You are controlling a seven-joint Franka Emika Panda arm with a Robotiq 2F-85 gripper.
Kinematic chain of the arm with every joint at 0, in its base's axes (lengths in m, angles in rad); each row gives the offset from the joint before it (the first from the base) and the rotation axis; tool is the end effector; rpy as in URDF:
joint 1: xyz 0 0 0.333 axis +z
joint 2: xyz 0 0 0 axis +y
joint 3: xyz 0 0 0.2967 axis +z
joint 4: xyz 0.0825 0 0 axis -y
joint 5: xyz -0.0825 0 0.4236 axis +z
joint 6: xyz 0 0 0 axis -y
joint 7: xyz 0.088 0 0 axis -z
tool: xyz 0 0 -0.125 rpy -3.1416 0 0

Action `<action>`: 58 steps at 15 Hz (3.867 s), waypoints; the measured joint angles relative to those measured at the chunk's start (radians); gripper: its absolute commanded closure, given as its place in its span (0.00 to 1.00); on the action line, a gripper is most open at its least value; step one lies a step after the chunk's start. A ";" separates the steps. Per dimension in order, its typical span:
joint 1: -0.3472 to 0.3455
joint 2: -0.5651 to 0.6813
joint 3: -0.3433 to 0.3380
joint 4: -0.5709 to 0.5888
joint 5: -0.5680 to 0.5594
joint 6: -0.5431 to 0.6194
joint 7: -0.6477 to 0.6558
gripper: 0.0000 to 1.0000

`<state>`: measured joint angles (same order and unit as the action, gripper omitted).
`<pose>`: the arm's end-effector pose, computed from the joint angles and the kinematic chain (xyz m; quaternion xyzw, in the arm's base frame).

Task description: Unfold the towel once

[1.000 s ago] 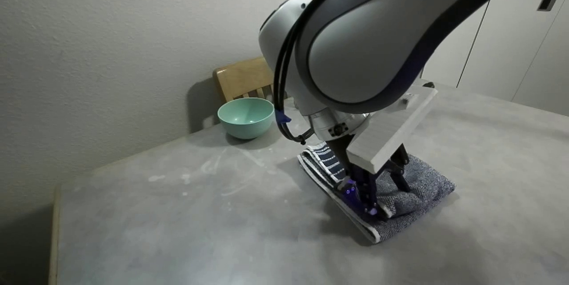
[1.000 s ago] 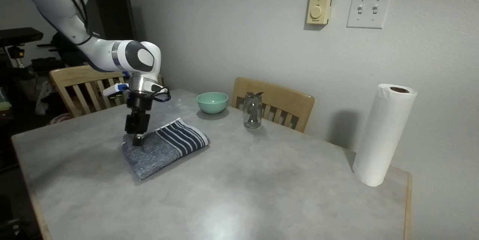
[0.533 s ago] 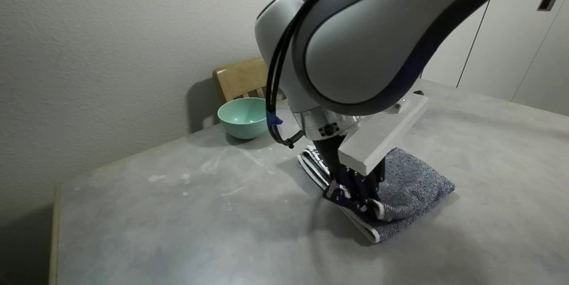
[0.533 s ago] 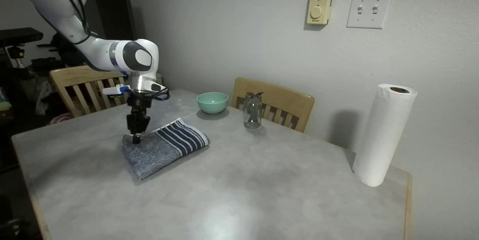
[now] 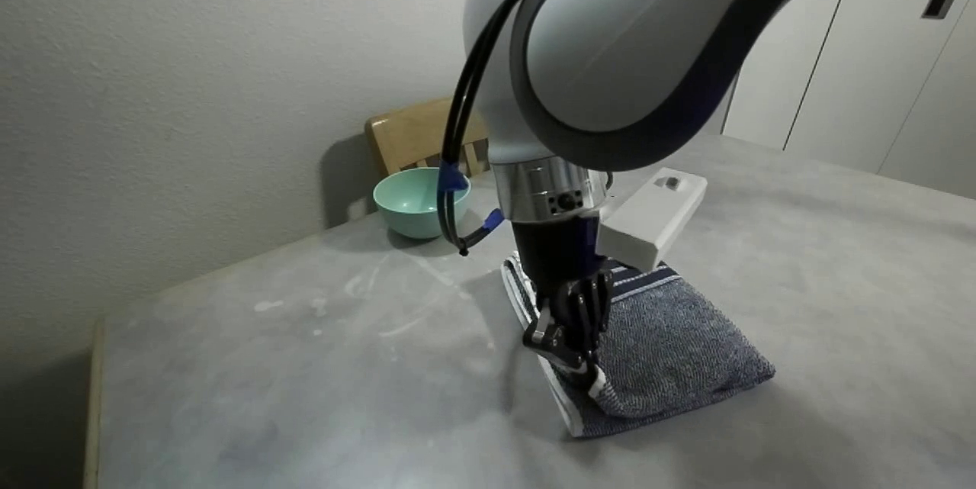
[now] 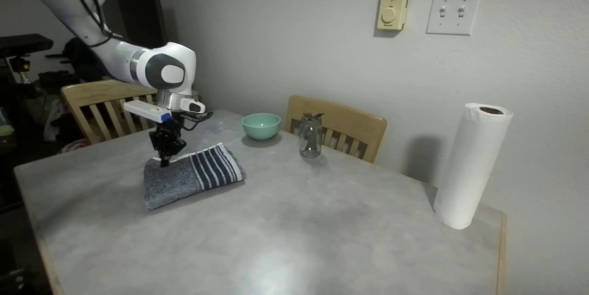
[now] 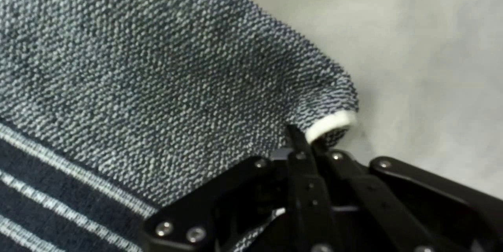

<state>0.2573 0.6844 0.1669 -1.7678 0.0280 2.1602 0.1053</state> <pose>0.5776 0.2640 0.0971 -0.9783 -0.1369 0.1533 0.0259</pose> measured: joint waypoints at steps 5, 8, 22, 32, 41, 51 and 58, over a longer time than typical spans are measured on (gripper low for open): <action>-0.076 -0.003 0.072 -0.025 0.083 0.021 -0.241 0.99; -0.117 -0.018 0.095 -0.056 0.088 0.021 -0.385 0.99; -0.284 -0.319 0.080 -0.365 0.235 0.048 -0.629 0.99; -0.234 -0.514 -0.065 -0.489 0.019 0.074 -0.177 0.99; -0.213 -0.545 -0.136 -0.547 -0.083 0.171 0.330 0.99; -0.216 -0.560 -0.225 -0.670 -0.094 0.377 0.737 0.99; -0.215 -0.560 -0.250 -0.708 -0.157 0.414 0.940 0.99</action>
<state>0.0418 0.1246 -0.0832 -2.4754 -0.1288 2.5746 1.0450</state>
